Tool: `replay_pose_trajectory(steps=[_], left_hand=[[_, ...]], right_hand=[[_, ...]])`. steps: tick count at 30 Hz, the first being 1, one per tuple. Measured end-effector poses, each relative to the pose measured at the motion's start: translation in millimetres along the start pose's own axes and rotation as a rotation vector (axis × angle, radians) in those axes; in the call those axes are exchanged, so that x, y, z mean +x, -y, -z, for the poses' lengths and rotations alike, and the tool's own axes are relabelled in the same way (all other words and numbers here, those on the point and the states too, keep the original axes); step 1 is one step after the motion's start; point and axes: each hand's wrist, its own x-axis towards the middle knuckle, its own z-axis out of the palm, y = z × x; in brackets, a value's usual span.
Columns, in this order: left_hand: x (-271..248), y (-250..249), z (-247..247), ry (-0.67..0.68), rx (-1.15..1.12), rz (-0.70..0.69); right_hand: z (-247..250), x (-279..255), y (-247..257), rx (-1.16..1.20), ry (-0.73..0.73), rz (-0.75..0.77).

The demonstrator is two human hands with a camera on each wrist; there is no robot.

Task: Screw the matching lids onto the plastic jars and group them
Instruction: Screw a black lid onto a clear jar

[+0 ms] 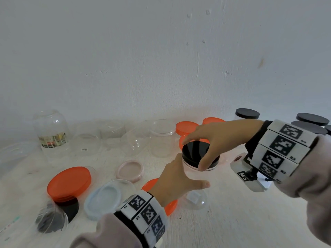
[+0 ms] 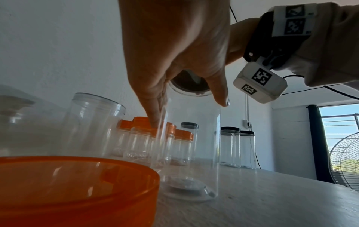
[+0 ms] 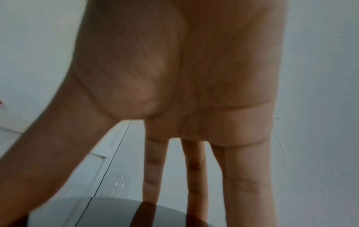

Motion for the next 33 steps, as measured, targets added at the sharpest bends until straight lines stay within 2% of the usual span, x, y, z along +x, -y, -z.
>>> replay_pose_trajectory(steps=[5,19,23,26,29,33], left_hand=[[0.1,1.3,0.1,0.009,-0.012,-0.003],[2.0,6.2,-4.0,-0.025,-0.028,0.002],[2.9,7.5,-5.1,-0.031,-0.020,0.009],[2.5,7.3,-4.8,-0.029,-0.009,-0.002],[3.6,5.8,-1.5,-0.005,-0.011,-0.010],[4.4,3.2,1.5,0.023,-0.026,-0.016]], right_hand=[[-1.4,1.8,4.2,-0.048,-0.009,-0.006],[-27.7,2.5,1.3,-0.069,-0.260,0.033],[-39.9,5.0,3.7,-0.083,-0.407,-0.026],[-44.3,6.5,9.0,-0.110,-0.440,-0.088],[-34.9,4.0,9.0,-0.084,-0.351,-0.098],[-11.5,-2.9,4.4,0.072,-0.060,-0.024]])
